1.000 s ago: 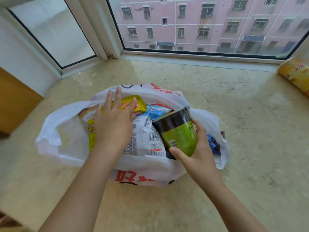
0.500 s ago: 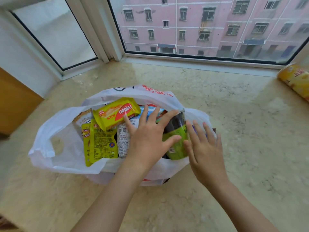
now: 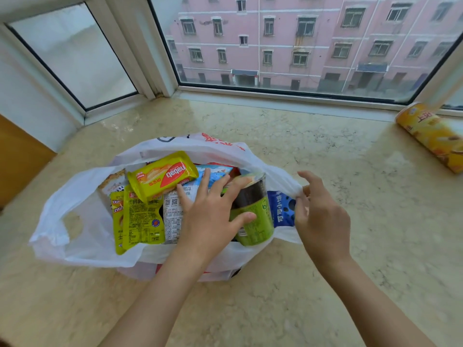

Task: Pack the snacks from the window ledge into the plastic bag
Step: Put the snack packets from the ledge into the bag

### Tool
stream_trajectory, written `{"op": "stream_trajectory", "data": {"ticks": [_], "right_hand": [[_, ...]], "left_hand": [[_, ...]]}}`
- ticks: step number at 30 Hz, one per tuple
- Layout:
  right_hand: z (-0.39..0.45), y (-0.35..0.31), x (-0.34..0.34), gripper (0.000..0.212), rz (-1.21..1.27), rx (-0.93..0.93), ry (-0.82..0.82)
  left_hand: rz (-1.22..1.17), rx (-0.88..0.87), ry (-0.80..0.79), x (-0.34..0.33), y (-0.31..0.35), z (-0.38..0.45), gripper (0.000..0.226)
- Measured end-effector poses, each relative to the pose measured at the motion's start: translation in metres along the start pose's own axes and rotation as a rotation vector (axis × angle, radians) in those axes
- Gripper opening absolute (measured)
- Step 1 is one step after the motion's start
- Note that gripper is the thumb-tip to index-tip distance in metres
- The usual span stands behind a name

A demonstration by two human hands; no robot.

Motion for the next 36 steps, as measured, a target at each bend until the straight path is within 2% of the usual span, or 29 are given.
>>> {"op": "stream_trajectory", "data": {"ticks": [4,8,13,18,22,24,28,30,32,35,36], "right_hand": [[0.021,-0.018,0.042,0.041,0.111,0.071,0.160],[0.043,-0.038,0.068,0.040,0.116,0.178,0.187],[0.056,-0.066,0.086,0.028,0.172,0.232,0.216],[0.077,-0.075,0.120,0.020,0.246,0.201,0.311],[0.070,-0.086,0.123,0.018,0.220,0.279,0.285],[0.064,-0.086,0.119,0.018,0.198,0.272,0.251],[0.055,-0.085,0.113,0.020,0.170,0.227,0.156],[0.050,-0.091,0.112,0.018,0.157,0.244,0.141],[0.045,-0.100,0.113,0.017,0.058,0.349,0.130],[0.033,-0.106,0.105,0.037,-0.154,0.547,0.016],[0.029,-0.108,0.102,0.037,-0.182,0.601,-0.024]], "left_hand": [[-0.012,-0.024,0.079,-0.003,0.001,-0.005,0.060],[0.027,-0.009,0.145,-0.005,0.004,-0.002,0.060],[0.028,-0.015,0.142,-0.008,0.033,0.026,0.067],[0.051,0.041,0.101,-0.010,0.039,0.036,0.062],[0.203,-0.028,0.188,-0.009,0.020,0.024,0.069],[0.219,-0.084,0.258,-0.005,0.005,0.011,0.080],[0.237,-0.119,0.369,0.020,-0.032,-0.030,0.087],[0.260,-0.069,0.394,0.038,-0.056,-0.047,0.096],[0.296,0.041,0.389,0.058,-0.084,-0.058,0.102],[0.359,0.201,0.379,0.082,-0.126,-0.070,0.103],[0.352,0.238,0.357,0.089,-0.137,-0.072,0.102]]}}
Point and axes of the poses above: each hand's wrist, its own z-axis towards the middle knuckle, its own x-axis out of the back of the hand, y = z × x, the point moved 1 cm from there along z, towards the middle knuckle, and after that the axes turned 13 degrees about x, right-handed, at the moved point
